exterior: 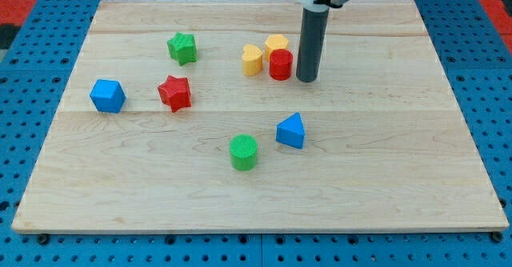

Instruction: Push the red star to the left of the red circle

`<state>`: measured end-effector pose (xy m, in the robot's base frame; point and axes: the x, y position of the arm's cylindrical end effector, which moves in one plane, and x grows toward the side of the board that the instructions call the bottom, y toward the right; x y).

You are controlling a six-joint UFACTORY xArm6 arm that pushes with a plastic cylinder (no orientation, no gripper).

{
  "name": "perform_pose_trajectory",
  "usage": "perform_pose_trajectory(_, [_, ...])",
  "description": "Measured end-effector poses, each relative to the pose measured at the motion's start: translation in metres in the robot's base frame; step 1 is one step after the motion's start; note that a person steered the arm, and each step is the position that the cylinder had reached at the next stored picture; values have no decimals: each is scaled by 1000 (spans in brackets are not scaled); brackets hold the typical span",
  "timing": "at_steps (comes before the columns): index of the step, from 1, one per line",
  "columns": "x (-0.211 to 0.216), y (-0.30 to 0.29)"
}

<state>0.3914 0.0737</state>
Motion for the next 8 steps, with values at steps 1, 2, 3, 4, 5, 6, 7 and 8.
perform_pose_trajectory(1, [17, -15])
perform_pose_trajectory(2, [16, -83])
perform_pose_trajectory(3, [-6, -101])
perform_pose_trajectory(4, [-18, -127])
perform_pose_trajectory(5, [-19, -183])
perform_pose_trajectory(6, [-33, -140])
perform_pose_trajectory(7, [-32, -102])
perform_pose_trajectory(8, [-17, -110])
